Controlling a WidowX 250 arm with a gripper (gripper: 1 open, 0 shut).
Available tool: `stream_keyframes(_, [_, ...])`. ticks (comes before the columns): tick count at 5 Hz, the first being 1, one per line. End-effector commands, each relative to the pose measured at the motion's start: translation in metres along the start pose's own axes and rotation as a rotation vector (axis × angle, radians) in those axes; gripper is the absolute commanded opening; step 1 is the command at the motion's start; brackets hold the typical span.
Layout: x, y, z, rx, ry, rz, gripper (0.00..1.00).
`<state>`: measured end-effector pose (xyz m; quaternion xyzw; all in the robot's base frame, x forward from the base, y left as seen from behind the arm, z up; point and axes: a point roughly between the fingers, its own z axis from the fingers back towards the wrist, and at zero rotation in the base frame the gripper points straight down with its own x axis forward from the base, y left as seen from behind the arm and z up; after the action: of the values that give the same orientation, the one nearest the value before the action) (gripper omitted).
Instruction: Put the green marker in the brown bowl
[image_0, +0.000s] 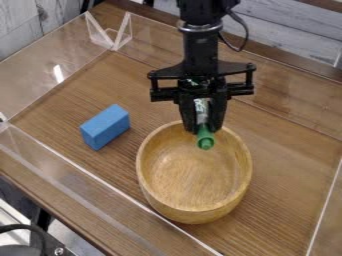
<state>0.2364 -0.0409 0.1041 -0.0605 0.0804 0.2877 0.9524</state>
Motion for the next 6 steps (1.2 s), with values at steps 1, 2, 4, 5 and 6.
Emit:
stream_keyframes(1, [-0.011,0.001,0.011,-0.008,-0.034,-0.059,0.0])
stream_keyframes(2, [-0.019,0.004,0.008,0.006,-0.026,-0.098,0.0])
stream_keyframes(4, [-0.028,0.007,-0.003,0.017,-0.003,-0.13,0.0])
stream_keyframes(5, [-0.031,0.008,-0.008,0.015,0.004,-0.141,0.0])
stream_keyframes(6, [-0.032,0.009,-0.011,0.017,0.016,-0.174,0.0])
